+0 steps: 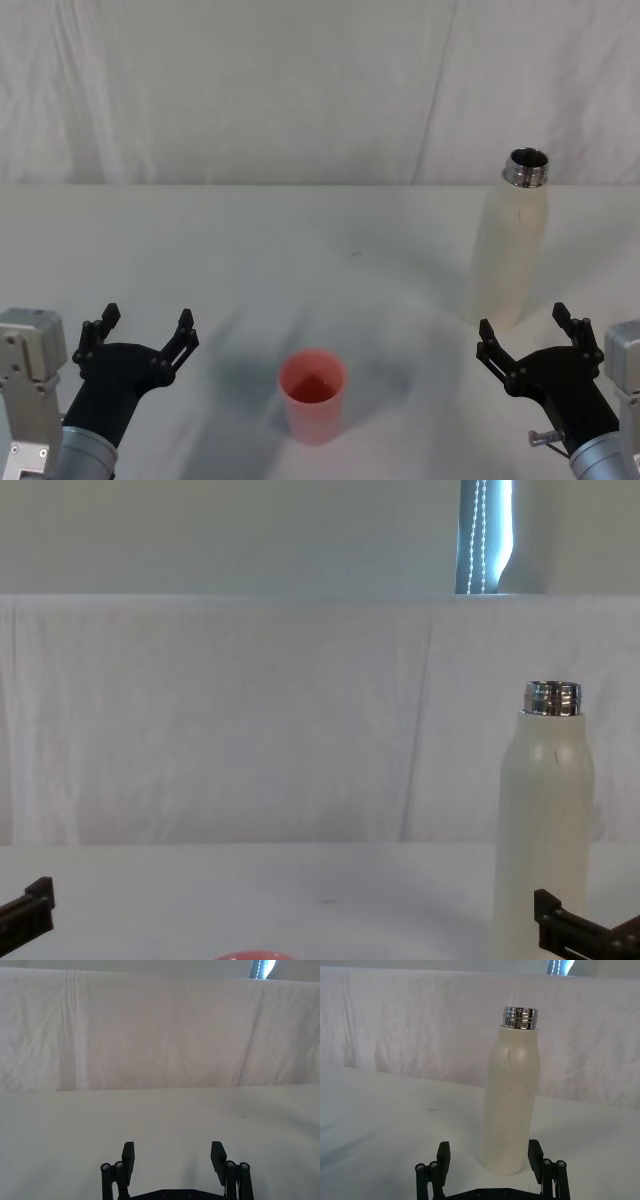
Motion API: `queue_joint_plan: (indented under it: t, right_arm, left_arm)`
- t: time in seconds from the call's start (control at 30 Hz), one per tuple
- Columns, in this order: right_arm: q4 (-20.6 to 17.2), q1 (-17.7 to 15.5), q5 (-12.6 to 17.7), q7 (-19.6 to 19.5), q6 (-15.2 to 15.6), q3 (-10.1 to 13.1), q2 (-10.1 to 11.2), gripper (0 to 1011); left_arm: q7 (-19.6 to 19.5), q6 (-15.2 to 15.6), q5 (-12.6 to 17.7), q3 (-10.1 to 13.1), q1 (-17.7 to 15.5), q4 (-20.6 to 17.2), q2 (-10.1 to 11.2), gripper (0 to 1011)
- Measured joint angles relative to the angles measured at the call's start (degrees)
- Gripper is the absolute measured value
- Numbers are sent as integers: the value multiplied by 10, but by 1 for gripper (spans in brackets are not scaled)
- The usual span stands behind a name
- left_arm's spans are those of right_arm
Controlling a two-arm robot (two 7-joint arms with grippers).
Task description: Grasp the thermos with one hand and pour water into the cup lid.
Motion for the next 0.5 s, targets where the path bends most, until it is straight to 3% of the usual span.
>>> queue_joint_plan:
  t: [0.5]
  right_arm:
    - [0, 0, 0, 0, 0, 0, 0, 1001]
  left_arm:
    - [0, 0, 0, 0, 0, 0, 0, 1001]
